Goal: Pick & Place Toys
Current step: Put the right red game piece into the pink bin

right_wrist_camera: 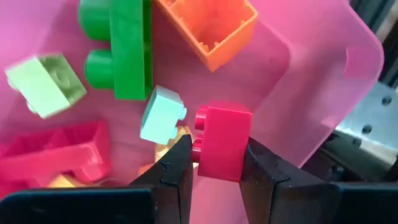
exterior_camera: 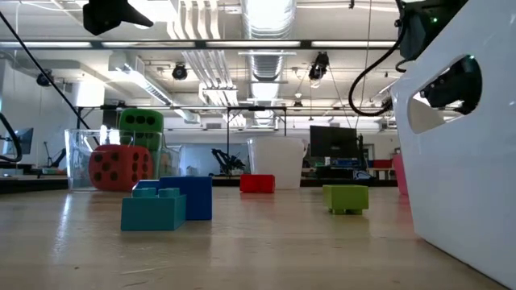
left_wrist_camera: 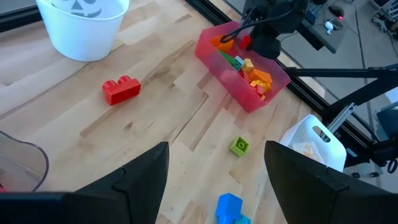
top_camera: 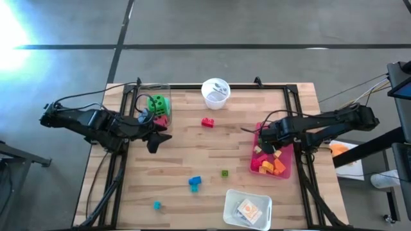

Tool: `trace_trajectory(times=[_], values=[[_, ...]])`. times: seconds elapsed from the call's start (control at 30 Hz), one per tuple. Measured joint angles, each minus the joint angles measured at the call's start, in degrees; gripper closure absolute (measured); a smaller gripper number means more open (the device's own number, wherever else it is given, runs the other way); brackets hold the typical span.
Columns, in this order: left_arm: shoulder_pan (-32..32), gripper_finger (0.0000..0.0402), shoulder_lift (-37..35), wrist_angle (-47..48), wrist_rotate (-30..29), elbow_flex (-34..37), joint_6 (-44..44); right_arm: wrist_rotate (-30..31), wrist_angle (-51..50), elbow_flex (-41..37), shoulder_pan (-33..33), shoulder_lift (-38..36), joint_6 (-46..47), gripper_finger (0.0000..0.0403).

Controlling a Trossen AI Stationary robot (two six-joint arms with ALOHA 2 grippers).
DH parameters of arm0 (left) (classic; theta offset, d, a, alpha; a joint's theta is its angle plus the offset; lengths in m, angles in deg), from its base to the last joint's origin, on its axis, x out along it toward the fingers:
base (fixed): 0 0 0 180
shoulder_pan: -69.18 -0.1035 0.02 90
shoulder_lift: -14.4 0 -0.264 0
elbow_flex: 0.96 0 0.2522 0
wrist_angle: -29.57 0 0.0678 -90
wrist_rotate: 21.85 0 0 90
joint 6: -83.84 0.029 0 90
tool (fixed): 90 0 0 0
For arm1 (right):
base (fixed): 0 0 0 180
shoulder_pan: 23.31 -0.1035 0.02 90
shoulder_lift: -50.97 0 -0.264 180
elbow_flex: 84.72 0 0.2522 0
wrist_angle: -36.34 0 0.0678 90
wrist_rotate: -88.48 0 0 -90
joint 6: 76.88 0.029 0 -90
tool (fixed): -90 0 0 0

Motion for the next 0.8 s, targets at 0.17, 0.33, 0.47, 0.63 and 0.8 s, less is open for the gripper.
trace_trajectory(times=[0.17, 0.33, 0.47, 0.63, 0.8], values=[[-0.02, 0.0136, 0.01, 0.0, -0.15, 0.0, -0.01, 0.04, 1.84, -1.92, 0.02, 0.0, -1.67, 0.0316], [-0.04, 0.0136, 0.02, -0.02, -0.17, 0.0, -0.02, 0.6, 3.36, -2.5, 0.07, 1.4, -2.75, 0.0316], [-0.04, 0.0136, 0.02, -0.09, -0.58, 0.0, -0.2, -1.89, 4.8, -2.52, 1.2, 3.84, 2.23, 0.0316], [-0.07, 0.0136, 0.02, -0.09, -0.58, 0.0, -0.44, -3.63, 4.76, -2.52, 1.68, 6.76, 7.15, 0.0316], [-0.07, 0.0136, 0.02, -0.13, -0.58, 0.0, -0.58, -3.48, 4.72, -2.52, 2.51, 9.05, 10.72, 0.0316]])
